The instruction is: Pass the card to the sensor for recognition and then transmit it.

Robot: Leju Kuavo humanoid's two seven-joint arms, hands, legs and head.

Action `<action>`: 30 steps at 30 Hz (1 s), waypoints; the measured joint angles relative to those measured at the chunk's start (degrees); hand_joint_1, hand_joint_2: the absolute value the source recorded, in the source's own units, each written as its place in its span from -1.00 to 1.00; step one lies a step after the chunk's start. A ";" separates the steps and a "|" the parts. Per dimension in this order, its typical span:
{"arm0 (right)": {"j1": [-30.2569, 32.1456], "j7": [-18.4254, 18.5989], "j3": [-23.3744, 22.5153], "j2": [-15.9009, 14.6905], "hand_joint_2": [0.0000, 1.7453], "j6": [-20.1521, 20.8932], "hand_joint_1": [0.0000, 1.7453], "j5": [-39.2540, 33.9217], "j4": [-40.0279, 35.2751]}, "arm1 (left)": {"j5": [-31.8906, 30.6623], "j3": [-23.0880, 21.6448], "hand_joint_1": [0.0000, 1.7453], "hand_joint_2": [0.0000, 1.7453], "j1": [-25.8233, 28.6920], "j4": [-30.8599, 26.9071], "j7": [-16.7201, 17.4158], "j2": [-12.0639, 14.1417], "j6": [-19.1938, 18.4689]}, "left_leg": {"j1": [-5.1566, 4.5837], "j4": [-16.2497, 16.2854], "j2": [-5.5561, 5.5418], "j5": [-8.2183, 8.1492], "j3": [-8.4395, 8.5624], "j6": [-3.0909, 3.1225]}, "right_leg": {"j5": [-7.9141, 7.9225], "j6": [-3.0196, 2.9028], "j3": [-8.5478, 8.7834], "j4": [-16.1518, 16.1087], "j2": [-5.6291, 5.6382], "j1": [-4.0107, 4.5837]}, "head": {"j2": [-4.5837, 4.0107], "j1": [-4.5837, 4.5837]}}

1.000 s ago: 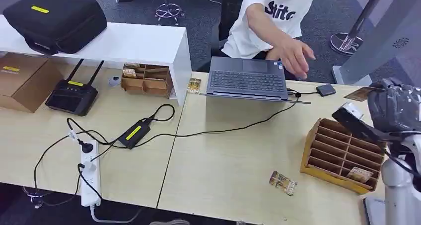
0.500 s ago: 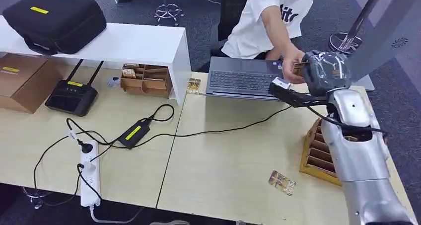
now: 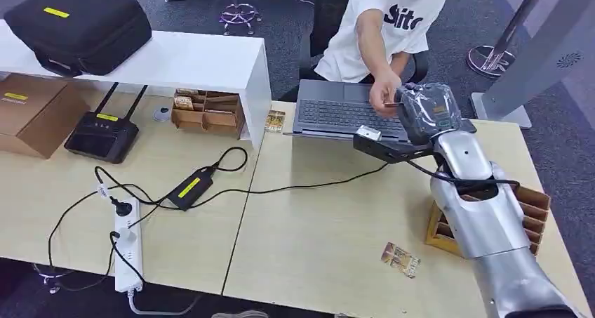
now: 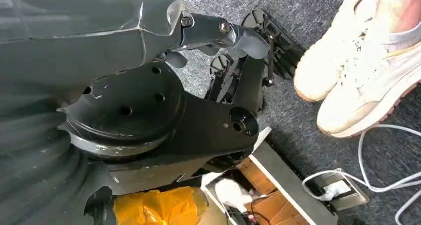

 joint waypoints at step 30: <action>21.58 -11.72 -25.39 -8.24 1.00 6.40 -1.00 -41.63 -9.48 | 0.02 2.25 -1.00 1.00 1.32 0.00 -1.05 -0.57 0.79 | -0.04 0.05 -0.06 -0.19 0.02 0.22 | -0.01 0.04 0.11 -0.23 -0.12 -0.02 | 0.00 0.00</action>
